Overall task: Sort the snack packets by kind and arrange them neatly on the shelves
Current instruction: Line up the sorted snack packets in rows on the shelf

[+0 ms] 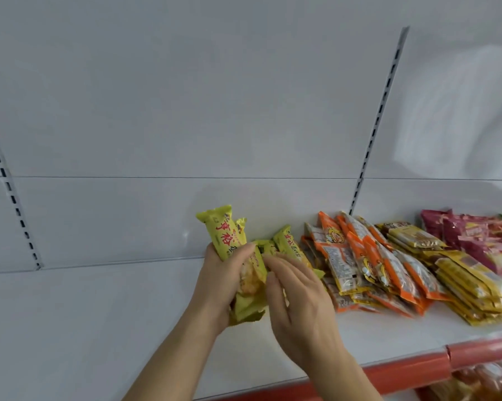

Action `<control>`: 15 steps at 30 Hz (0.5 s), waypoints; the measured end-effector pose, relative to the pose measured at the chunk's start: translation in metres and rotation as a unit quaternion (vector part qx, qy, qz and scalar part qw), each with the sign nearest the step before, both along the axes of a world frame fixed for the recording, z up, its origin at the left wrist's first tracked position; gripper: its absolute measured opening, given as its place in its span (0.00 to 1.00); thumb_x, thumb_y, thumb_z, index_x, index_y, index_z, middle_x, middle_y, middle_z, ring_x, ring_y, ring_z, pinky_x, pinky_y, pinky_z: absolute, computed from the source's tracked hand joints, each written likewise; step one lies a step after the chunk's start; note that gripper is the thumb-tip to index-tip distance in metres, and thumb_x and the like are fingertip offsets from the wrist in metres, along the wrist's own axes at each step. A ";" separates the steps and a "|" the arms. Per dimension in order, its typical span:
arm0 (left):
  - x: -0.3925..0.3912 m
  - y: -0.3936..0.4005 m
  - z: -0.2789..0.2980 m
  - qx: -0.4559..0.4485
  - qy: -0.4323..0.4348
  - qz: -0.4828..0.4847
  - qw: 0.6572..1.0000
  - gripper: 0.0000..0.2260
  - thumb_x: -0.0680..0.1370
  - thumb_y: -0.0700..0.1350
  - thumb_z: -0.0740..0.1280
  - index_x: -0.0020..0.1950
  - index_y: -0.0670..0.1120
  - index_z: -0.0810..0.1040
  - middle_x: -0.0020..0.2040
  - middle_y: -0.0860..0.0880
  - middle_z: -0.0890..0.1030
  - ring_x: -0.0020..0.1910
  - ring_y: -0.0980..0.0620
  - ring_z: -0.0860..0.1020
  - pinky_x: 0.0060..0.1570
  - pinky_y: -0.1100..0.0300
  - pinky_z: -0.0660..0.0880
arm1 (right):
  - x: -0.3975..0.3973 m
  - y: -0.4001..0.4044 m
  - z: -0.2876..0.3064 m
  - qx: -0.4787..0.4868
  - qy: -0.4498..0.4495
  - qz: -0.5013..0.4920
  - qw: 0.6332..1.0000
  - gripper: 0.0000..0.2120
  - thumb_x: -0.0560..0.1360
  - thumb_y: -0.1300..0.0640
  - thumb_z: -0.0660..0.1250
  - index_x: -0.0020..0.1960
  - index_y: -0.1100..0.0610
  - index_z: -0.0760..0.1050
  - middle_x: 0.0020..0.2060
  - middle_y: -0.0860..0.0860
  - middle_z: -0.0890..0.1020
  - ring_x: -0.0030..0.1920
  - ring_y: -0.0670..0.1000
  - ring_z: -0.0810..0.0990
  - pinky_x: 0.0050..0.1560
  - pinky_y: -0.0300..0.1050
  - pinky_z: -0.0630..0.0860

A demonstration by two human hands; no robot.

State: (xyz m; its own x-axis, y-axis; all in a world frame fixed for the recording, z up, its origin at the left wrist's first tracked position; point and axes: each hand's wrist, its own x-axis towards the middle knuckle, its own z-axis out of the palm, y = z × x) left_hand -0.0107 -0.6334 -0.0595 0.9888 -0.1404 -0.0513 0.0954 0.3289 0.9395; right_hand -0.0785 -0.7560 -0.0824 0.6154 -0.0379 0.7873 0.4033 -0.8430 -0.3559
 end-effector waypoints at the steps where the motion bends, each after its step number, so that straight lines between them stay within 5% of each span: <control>1: 0.002 0.001 -0.001 -0.014 0.012 0.001 1.000 0.21 0.74 0.48 0.77 0.65 0.47 0.76 0.52 0.41 0.85 0.47 0.43 0.87 0.45 0.47 0.84 | 0.006 -0.010 0.002 -0.012 0.009 -0.052 0.999 0.17 0.80 0.54 0.59 0.64 0.58 0.79 0.59 0.50 0.83 0.65 0.52 0.77 0.64 0.52 0.76; 4: 0.003 0.008 -0.002 -0.024 0.012 0.002 1.000 0.18 0.77 0.42 0.75 0.64 0.49 0.74 0.54 0.40 0.84 0.51 0.39 0.86 0.52 0.37 0.83 | 0.030 -0.032 0.012 -0.109 0.136 -0.215 0.961 0.19 0.78 0.53 0.61 0.66 0.58 0.77 0.64 0.55 0.79 0.71 0.59 0.70 0.70 0.58 0.69; 8: 0.002 0.019 -0.004 -0.007 0.008 -0.007 1.000 0.17 0.77 0.39 0.75 0.63 0.49 0.76 0.55 0.41 0.86 0.52 0.39 0.86 0.52 0.33 0.82 | 0.052 -0.036 0.015 -0.194 0.309 -0.271 0.891 0.19 0.80 0.49 0.56 0.67 0.53 0.73 0.66 0.54 0.77 0.76 0.60 0.60 0.77 0.57 0.54; 13: -0.005 0.026 -0.005 0.003 -0.004 0.016 1.000 0.19 0.76 0.38 0.76 0.63 0.49 0.76 0.53 0.43 0.86 0.50 0.41 0.87 0.51 0.35 0.83 | 0.056 -0.034 0.015 -0.247 0.261 -0.283 0.889 0.09 0.75 0.59 0.63 0.53 0.54 0.79 0.45 0.53 0.84 0.56 0.59 0.78 0.72 0.57 0.64; 15: -0.006 0.030 -0.005 -0.002 -0.008 0.033 0.999 0.19 0.75 0.38 0.76 0.63 0.50 0.76 0.53 0.44 0.87 0.48 0.43 0.87 0.47 0.41 0.85 | 0.054 -0.034 0.018 -0.207 0.204 -0.266 0.919 0.09 0.73 0.61 0.66 0.52 0.56 0.81 0.42 0.53 0.84 0.48 0.59 0.81 0.59 0.54 0.74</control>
State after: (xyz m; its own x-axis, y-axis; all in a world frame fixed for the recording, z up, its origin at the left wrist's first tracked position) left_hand -0.0163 -0.6033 -0.0640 0.9965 -0.0758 -0.0357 0.0593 0.3376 0.9394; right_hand -0.0250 -0.7904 -0.0640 0.8435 -0.1674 0.5105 -0.2008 -0.9796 0.0106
